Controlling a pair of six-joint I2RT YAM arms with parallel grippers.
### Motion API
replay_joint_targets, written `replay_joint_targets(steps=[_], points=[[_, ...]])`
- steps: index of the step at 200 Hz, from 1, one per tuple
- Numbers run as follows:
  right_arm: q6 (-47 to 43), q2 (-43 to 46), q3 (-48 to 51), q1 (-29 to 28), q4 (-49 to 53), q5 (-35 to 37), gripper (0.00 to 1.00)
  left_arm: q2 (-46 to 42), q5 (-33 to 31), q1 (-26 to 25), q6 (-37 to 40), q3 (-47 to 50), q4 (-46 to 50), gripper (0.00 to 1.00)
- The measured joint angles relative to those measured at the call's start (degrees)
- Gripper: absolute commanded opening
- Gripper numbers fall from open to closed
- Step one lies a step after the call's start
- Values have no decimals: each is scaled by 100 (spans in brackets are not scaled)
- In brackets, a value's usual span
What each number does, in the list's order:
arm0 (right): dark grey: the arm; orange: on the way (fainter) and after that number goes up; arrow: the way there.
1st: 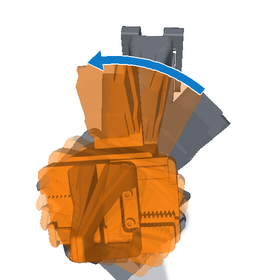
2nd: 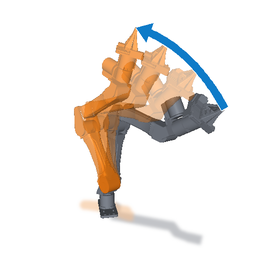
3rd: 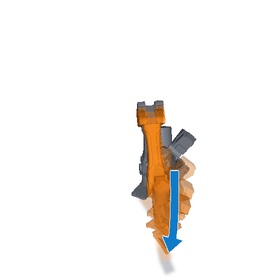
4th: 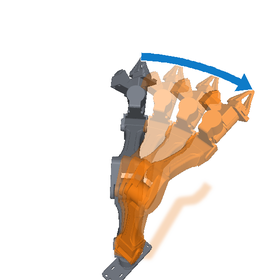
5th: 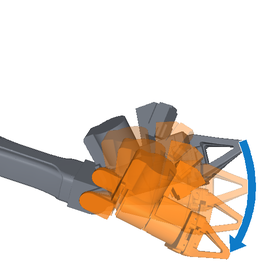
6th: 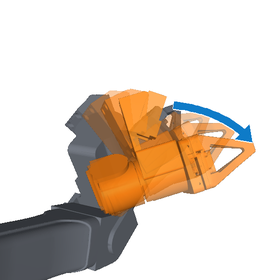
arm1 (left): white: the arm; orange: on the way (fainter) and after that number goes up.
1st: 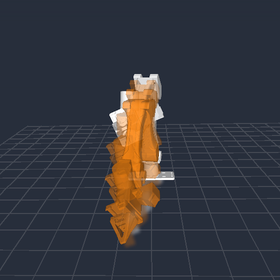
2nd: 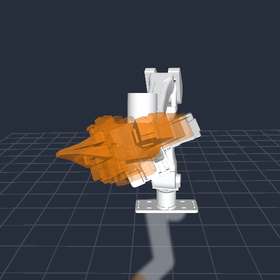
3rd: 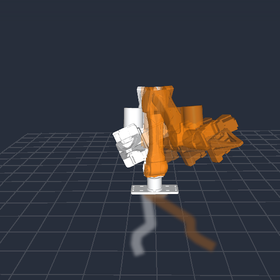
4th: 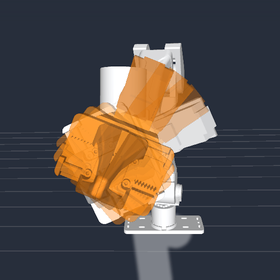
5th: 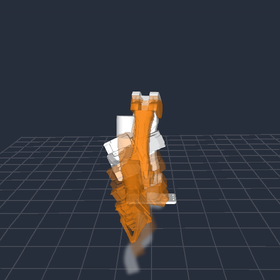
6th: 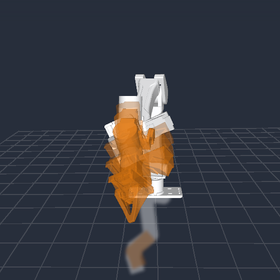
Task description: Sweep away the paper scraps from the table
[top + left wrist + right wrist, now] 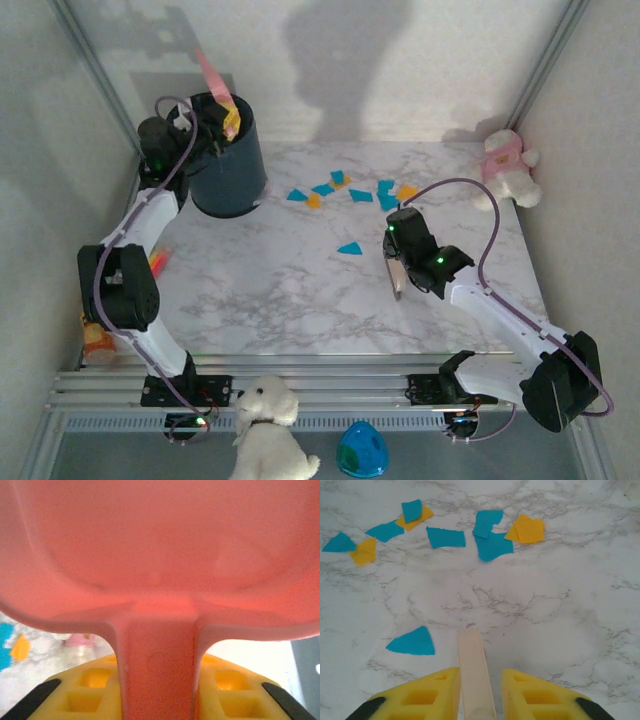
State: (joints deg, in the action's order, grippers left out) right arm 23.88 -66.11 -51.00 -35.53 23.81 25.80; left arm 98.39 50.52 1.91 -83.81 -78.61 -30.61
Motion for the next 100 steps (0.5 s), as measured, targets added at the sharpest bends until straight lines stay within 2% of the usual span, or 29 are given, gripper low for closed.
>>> replay_joint_targets(steps=[49,100], points=[[0,0,7,0,-59,-55,0,-243,-138,-345,2214,-859,2446,0],[17,17,116,0,-98,-55,0,-243,-907,-1040,4411,-1880,4835,0]])
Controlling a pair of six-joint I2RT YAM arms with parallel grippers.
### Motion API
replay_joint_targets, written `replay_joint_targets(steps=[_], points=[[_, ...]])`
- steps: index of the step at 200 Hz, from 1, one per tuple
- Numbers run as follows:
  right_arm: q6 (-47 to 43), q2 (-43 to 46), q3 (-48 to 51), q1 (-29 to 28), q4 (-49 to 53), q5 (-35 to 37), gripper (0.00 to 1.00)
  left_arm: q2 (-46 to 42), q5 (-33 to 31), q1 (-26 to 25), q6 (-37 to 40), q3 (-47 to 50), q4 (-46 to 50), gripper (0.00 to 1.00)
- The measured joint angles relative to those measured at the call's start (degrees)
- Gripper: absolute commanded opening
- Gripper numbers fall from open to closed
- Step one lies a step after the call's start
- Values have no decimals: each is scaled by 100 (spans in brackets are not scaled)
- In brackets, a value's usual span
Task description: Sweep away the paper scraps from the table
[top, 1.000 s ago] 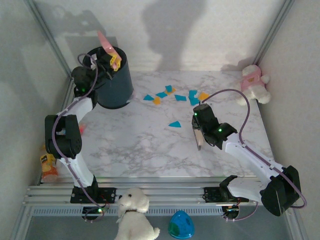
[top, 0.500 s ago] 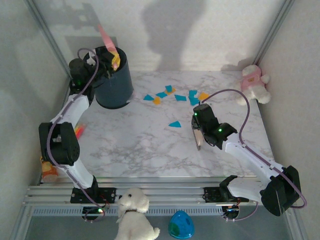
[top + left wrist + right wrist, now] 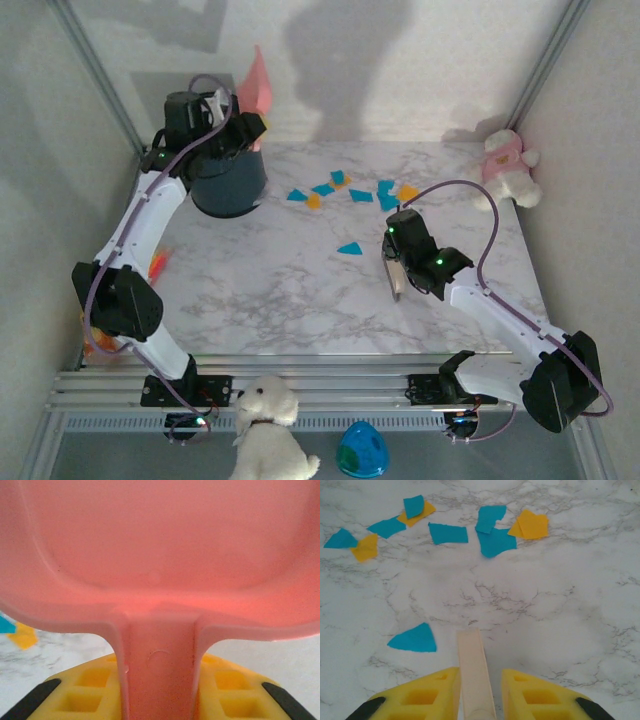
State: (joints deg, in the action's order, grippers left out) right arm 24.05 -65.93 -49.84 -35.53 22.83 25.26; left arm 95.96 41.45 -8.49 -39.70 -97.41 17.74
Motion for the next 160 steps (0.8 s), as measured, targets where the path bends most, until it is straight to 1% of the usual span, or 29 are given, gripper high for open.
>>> replay_joint_targets(steps=[23,59,88,124,160], points=[[0,20,48,0,-90,0,0,0,-400,-262,737,-258,697,0],[0,66,166,2,-247,-52,0,0,-1123,-636,1703,-310,1552,0],[4,66,197,4,-374,-153,0,7,-1768,-1128,2376,-310,2105,0],[24,66,197,144,-431,-319,0,13,-2474,-1672,3045,-13,2387,0],[50,66,195,533,-520,-704,0,179,-3169,-1904,3405,330,2544,0]])
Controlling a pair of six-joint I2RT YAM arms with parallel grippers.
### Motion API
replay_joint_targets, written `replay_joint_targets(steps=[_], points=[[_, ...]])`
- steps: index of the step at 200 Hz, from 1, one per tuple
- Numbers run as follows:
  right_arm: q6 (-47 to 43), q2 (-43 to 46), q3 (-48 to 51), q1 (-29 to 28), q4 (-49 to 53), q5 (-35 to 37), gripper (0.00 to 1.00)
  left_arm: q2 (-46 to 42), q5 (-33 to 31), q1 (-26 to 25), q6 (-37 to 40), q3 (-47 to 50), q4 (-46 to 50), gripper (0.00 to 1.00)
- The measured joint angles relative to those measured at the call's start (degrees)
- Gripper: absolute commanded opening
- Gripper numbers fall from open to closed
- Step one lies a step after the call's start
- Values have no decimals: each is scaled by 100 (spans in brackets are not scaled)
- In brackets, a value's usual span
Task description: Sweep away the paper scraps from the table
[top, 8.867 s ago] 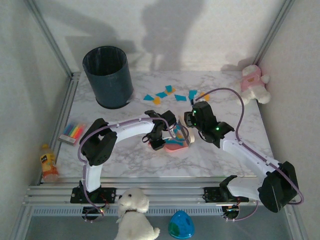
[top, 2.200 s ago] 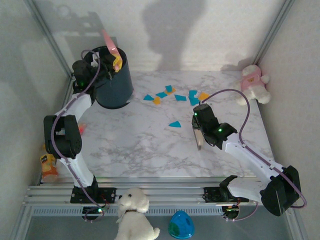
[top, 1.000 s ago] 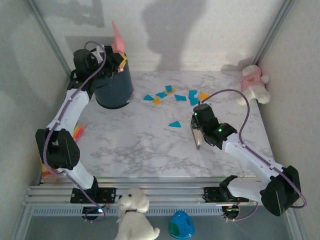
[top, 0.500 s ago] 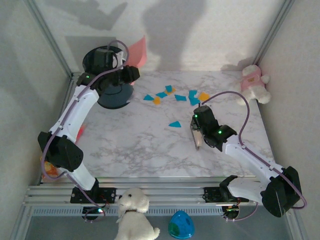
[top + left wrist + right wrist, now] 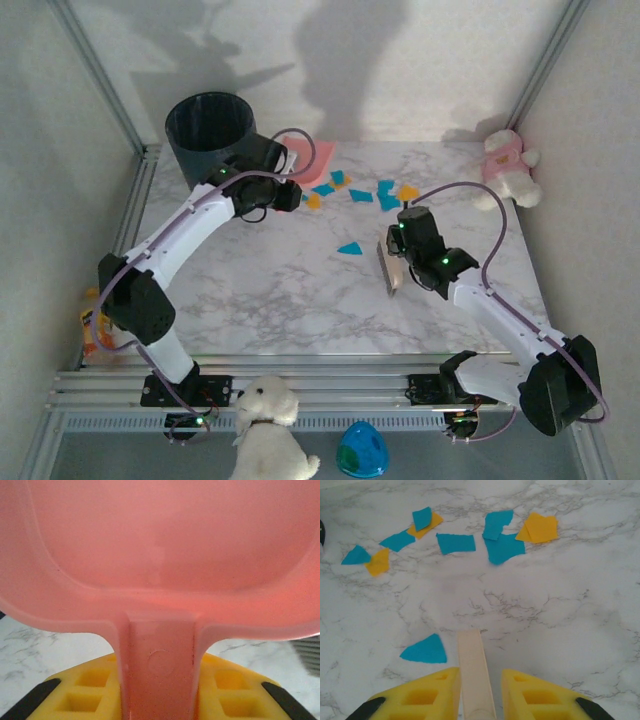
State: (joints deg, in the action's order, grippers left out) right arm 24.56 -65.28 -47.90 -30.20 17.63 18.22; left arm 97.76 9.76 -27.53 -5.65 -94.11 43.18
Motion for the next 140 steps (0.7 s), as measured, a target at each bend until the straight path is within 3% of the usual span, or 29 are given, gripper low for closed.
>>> replay_joint_targets(steps=[51,140], points=[[35,-323,-452,549,-269,-728,0,61,-654,-4,184,496,-140,0],[297,-1917,-1478,1552,-1145,-1644,0,61,-1086,-4,251,710,-223,0]])
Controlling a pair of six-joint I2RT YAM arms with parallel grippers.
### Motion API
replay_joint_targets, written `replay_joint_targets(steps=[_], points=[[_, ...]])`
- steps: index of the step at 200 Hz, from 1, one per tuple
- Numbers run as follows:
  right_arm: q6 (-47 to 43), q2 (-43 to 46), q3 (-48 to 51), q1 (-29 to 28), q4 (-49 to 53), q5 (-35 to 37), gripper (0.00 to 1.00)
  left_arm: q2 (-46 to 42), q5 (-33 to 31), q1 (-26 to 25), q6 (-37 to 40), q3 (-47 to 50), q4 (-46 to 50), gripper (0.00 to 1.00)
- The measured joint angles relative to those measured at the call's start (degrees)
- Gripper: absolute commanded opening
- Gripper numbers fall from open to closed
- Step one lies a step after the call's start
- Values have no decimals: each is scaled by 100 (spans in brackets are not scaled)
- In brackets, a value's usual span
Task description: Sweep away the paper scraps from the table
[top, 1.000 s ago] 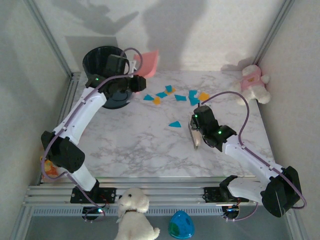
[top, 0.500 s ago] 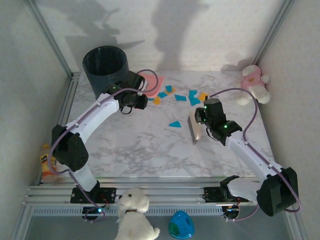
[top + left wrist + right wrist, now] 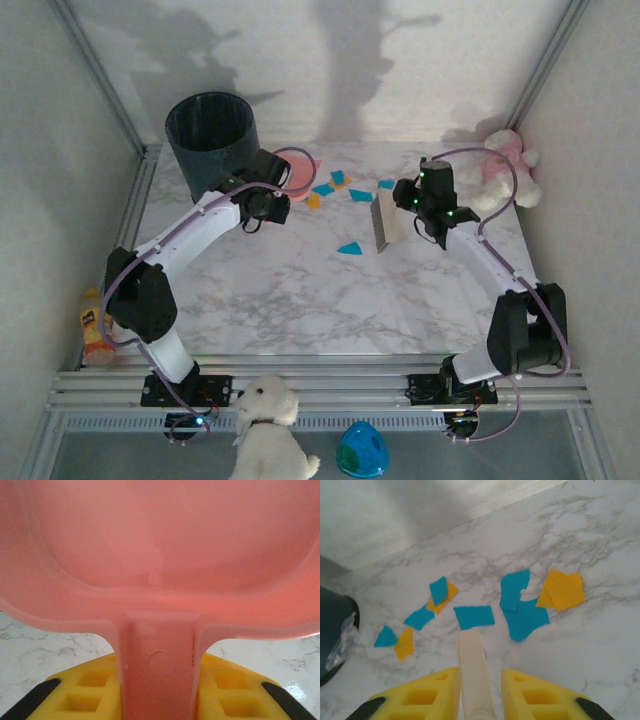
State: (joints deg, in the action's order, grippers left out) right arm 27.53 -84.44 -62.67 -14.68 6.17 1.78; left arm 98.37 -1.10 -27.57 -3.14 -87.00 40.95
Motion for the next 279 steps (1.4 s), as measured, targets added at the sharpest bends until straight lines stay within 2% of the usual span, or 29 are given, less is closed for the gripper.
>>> replay_joint_targets(steps=[66,119,213,279], points=[[400,-800,-501,811,-409,-330,0,0,-46,0,17,13,-4,0],[291,-1023,-833,1095,-564,238,0,0,-48,0,17,15,-2,0],[-1193,-2057,-1714,1054,-627,1309,0,0,-44,2,20,15,-2,0],[-2470,-2964,-2555,535,-772,1659,0,0,-44,2,20,15,-2,0]])
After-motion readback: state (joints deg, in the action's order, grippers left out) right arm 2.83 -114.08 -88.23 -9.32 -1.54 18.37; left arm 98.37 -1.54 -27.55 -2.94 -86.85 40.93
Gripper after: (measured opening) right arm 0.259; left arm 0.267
